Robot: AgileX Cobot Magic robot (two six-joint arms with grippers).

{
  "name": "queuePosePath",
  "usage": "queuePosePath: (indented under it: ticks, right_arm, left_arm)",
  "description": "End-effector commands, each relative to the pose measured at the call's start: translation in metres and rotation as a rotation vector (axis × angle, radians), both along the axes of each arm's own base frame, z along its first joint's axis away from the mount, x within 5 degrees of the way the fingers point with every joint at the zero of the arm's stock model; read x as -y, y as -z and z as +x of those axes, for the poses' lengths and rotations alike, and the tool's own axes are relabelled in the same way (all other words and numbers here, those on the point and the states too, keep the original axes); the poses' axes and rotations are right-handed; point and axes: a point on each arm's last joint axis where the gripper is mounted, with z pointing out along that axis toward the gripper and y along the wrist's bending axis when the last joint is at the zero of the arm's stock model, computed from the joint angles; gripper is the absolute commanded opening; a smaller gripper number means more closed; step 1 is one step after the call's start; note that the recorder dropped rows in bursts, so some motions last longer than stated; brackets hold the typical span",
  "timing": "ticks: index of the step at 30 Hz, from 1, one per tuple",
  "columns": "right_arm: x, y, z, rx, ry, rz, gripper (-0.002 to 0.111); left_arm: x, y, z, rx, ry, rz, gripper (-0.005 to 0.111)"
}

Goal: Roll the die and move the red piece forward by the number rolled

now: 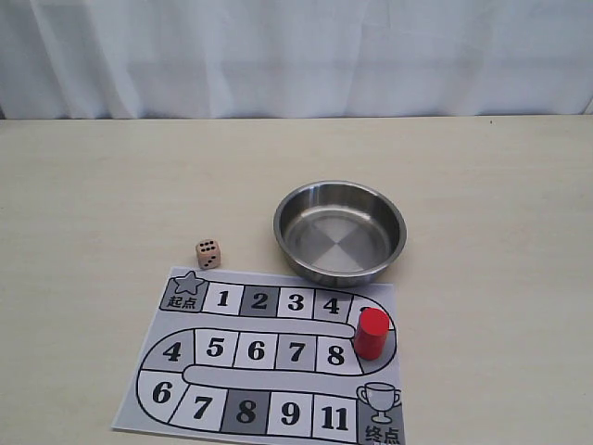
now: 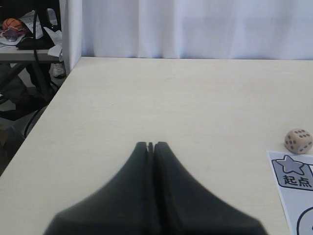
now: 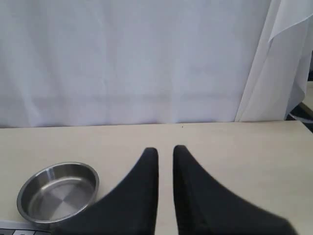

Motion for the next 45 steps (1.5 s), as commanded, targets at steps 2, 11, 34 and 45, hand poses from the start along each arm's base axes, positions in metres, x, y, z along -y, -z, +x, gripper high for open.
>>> queuePosePath:
  ticks: [2,11,34,45]
  right_arm:
    - [0.000,0.027,-0.017,0.115,0.002,-0.012,0.011]
    - [-0.002,0.064,0.032,0.249,-0.026,-0.009,0.011]
    - [-0.002,0.187,0.080,0.089,-0.039,-0.004,0.011]
    - [-0.003,0.193,0.080,0.024,-0.041,0.021,0.011]
  left_arm:
    - [0.000,-0.001,0.000,0.012,0.000,-0.006,0.000]
    - [0.000,-0.001,0.000,0.012,0.000,-0.006,0.000]
    - [0.000,-0.001,0.000,0.012,0.000,-0.004,0.000]
    - [0.000,-0.001,0.000,0.012,0.000,-0.004,0.000]
